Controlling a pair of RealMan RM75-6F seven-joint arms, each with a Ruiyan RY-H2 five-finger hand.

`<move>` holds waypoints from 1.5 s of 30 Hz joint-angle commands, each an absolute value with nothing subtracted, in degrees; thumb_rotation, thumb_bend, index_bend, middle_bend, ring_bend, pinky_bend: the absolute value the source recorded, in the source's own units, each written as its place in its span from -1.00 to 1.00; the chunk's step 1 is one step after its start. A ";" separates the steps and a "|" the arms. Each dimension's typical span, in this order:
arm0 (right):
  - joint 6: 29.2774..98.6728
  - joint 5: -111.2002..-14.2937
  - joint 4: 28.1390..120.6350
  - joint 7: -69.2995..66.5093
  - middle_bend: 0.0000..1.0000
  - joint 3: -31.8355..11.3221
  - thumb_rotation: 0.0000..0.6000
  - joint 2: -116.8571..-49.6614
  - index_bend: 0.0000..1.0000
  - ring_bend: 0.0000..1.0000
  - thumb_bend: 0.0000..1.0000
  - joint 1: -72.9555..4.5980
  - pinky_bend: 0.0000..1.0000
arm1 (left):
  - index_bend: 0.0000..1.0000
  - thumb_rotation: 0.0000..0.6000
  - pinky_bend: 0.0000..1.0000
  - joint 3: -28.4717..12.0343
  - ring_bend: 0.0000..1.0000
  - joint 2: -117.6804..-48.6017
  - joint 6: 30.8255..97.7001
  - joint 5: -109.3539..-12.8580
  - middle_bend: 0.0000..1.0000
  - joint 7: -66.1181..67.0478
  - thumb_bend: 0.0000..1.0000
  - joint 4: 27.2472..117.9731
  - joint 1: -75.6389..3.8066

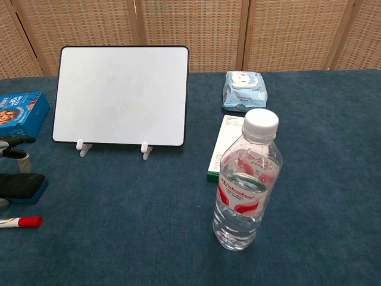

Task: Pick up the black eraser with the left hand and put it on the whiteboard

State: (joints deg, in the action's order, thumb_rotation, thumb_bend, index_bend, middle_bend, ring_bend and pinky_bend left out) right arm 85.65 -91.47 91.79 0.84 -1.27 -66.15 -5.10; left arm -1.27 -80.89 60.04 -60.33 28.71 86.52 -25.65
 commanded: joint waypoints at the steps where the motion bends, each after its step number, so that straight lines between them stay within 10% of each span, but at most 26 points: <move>1: 85.62 -91.46 91.82 0.88 -1.00 -1.26 1.00 -66.13 -0.94 -1.00 -0.89 -5.11 -1.00 | -0.16 1.00 -1.00 -1.27 -1.00 -80.83 60.14 -60.39 -1.00 28.71 -0.48 86.61 -25.67; 27: 85.31 -91.11 91.68 -0.24 -1.00 -1.39 1.00 -65.88 -0.94 -1.00 -0.89 -5.21 -1.00 | -0.10 1.00 -1.00 -8.75 -1.00 -78.63 71.05 -69.27 -1.00 29.10 -0.46 91.95 -28.33; 45: 81.41 -87.25 90.28 -2.93 -1.00 -2.50 1.00 -65.84 -0.94 -1.00 -0.89 -6.59 -1.00 | -0.08 1.00 -1.00 -16.51 -1.00 -93.25 70.35 -75.43 -1.00 25.55 -0.47 64.27 -41.23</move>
State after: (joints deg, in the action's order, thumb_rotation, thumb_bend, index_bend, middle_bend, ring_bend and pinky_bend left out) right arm 81.65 -87.47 90.40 -2.77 -2.43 -65.83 -6.48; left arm -15.20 -90.00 70.85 -74.10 26.66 69.03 -38.43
